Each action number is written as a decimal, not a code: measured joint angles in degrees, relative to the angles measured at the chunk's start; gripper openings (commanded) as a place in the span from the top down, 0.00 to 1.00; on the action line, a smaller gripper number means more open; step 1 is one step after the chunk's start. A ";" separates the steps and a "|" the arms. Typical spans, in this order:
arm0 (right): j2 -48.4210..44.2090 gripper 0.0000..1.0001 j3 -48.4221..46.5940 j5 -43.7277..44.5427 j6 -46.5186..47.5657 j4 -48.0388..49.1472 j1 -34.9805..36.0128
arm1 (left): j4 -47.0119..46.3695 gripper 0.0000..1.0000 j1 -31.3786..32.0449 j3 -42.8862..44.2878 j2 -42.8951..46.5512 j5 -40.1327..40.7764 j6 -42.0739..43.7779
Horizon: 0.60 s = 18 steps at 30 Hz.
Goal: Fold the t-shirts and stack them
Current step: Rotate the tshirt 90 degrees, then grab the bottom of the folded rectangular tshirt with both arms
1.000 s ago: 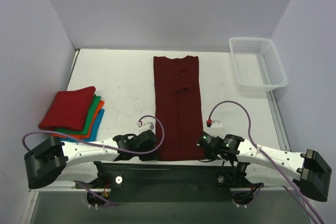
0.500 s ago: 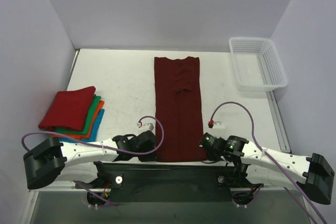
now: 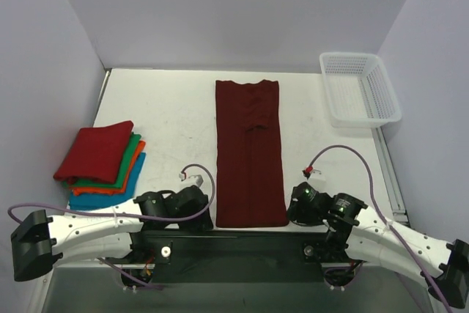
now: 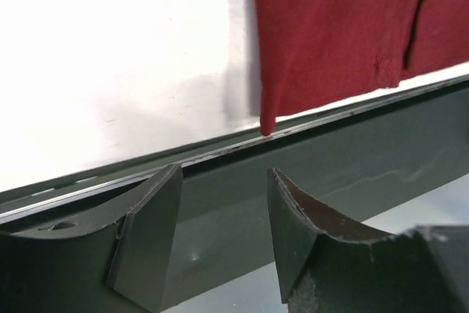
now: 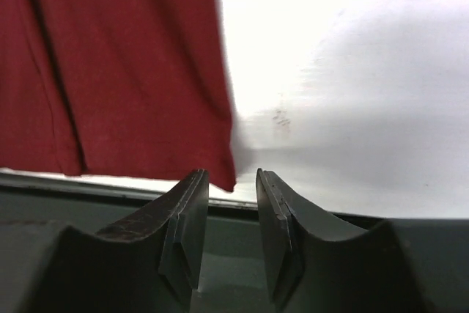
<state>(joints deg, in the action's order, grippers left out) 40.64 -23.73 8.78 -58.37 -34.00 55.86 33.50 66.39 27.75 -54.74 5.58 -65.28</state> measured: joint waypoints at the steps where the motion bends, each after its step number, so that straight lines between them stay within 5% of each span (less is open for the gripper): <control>1: -0.74 0.66 0.57 -1.11 0.37 0.20 -2.03 | 0.68 0.40 -0.76 0.00 1.01 0.09 0.07; 8: -4.28 0.67 6.36 -15.06 4.46 4.61 -17.11 | -4.57 0.44 -11.87 -3.52 1.66 -4.90 2.84; 18: -6.95 0.73 14.36 -32.46 5.64 14.08 -29.33 | -19.78 0.46 -13.00 -8.61 -2.73 -12.41 3.15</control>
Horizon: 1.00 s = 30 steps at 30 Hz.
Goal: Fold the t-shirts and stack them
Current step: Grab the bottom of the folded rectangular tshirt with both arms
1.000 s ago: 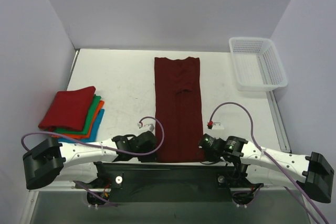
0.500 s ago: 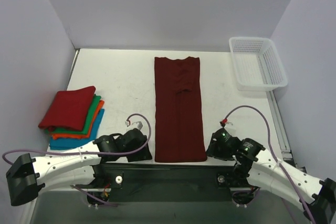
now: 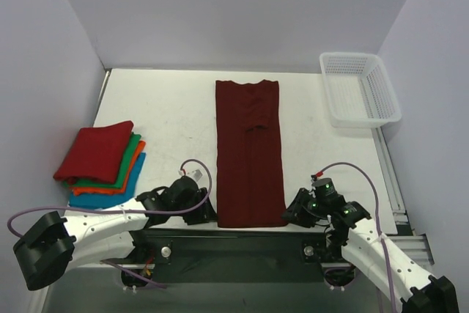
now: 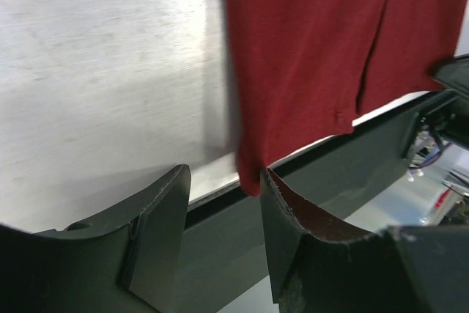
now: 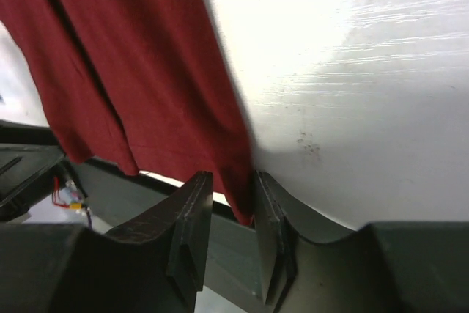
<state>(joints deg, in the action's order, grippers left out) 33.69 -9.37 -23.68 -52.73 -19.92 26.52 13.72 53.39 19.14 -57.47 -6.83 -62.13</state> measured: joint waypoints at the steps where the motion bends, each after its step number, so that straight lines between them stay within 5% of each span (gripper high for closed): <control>1: -0.33 0.74 0.46 -0.74 -0.11 0.44 -0.33 | -0.94 0.47 0.00 -0.37 0.00 -0.28 -0.20; 12: -1.51 0.83 2.91 -3.91 -1.05 2.89 -1.01 | -3.63 0.55 0.15 -1.44 -0.63 -1.09 -0.85; 30: -1.84 0.88 3.39 -4.24 -1.03 3.21 -1.01 | -6.45 0.56 1.64 -4.44 2.14 -1.68 -2.23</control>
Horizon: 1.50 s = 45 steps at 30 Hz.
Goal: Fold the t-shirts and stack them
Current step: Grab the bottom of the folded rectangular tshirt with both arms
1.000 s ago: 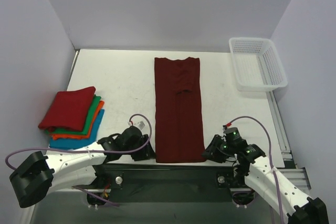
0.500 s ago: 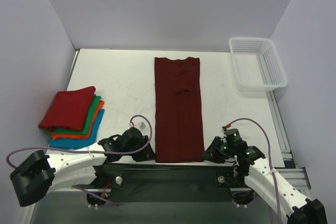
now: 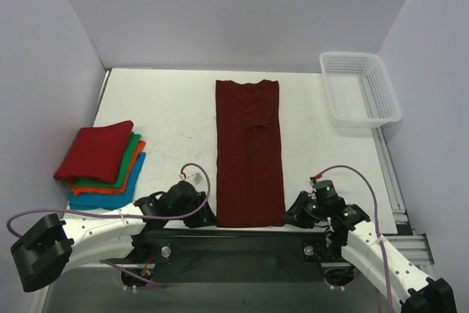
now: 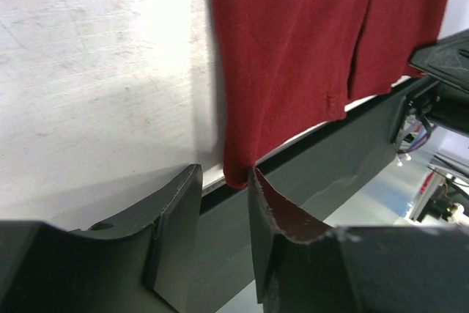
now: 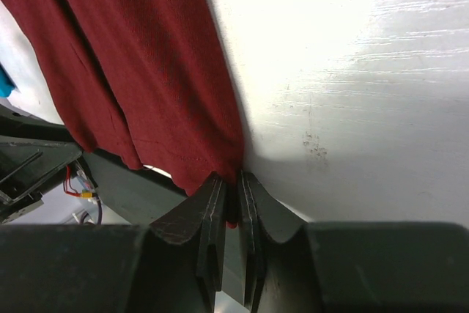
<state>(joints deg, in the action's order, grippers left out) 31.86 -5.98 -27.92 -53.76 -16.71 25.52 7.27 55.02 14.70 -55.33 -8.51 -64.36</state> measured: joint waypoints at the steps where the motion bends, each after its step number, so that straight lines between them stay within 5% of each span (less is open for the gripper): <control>1: 0.00 0.88 0.00 0.00 0.00 0.00 0.00 | -0.63 0.56 0.00 -0.46 0.35 -0.22 -0.09; 16: -0.46 0.89 0.31 -0.22 0.02 0.26 0.00 | -5.60 0.58 0.07 -1.27 -1.97 -0.79 -1.25; 18: -0.63 0.92 0.33 -0.22 0.09 0.20 0.00 | -7.72 0.71 0.13 -1.27 -3.58 -0.90 -1.53; 20: -0.90 0.96 0.35 -0.20 0.33 -0.04 0.00 | -8.37 1.00 0.50 -1.27 -4.79 -0.63 -2.01; 30: -5.46 1.00 -0.24 1.44 1.86 -5.81 3.32 | 0.31 1.00 8.31 1.70 -3.02 4.09 -2.84; 37: -8.94 1.00 -3.10 10.51 -2.51 -12.50 21.33 | 10.47 1.00 12.46 2.71 4.11 6.36 -4.00; 41: -4.52 1.00 -10.75 18.03 -3.67 -16.35 29.70 | 14.75 1.00 12.24 5.64 5.73 7.52 -2.99; 45: 6.34 1.00 -23.06 25.05 -0.96 -17.40 30.23 | 16.02 1.00 6.40 12.09 2.62 7.45 0.68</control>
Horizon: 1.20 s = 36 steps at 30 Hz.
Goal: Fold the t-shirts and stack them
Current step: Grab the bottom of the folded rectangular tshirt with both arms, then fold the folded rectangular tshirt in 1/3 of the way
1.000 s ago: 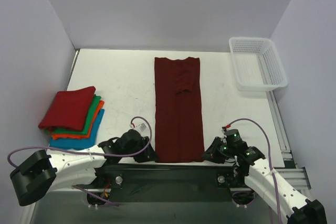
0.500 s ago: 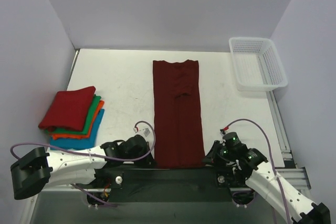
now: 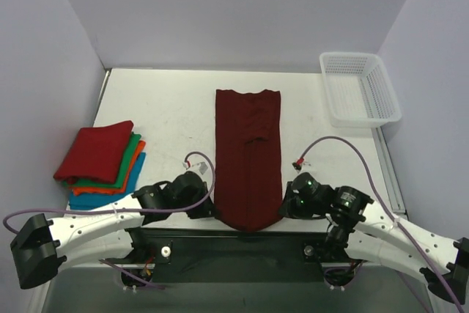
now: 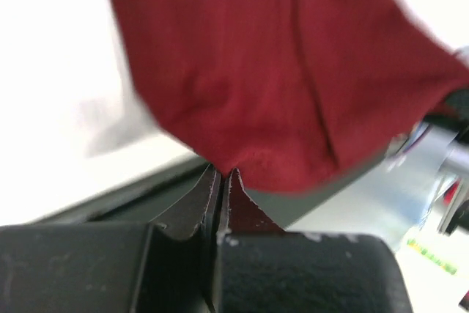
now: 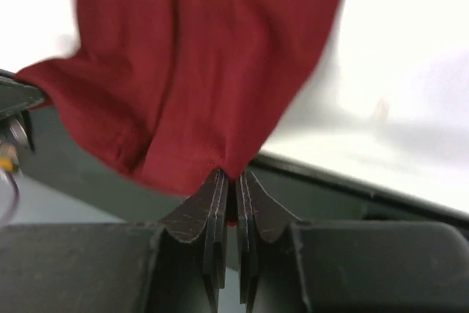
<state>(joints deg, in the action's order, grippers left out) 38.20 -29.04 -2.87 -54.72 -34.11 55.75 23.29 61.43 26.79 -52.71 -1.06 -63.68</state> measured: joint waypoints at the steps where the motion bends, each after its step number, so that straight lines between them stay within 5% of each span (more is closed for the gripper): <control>1: 2.91 1.00 -2.82 1.31 1.16 0.28 -0.48 | -0.17 1.00 -2.27 1.68 -1.46 -0.76 1.11; 17: 44.68 1.00 -29.49 -6.45 16.83 12.33 -30.12 | -7.39 1.00 -24.65 27.76 -35.21 -6.78 11.58; 27: 59.93 1.00 -38.73 -12.26 17.77 14.78 -36.76 | -8.22 1.00 -32.26 35.52 -46.18 -8.66 13.03; 36: 62.71 1.00 -39.65 -15.54 17.75 15.89 -39.82 | -8.92 1.00 -35.08 38.73 -49.57 -11.85 14.34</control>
<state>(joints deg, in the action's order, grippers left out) 100.90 -68.69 -18.41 -36.97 -18.22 15.92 14.37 26.35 65.52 -102.28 -12.91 -49.34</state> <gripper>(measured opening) 0.075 0.037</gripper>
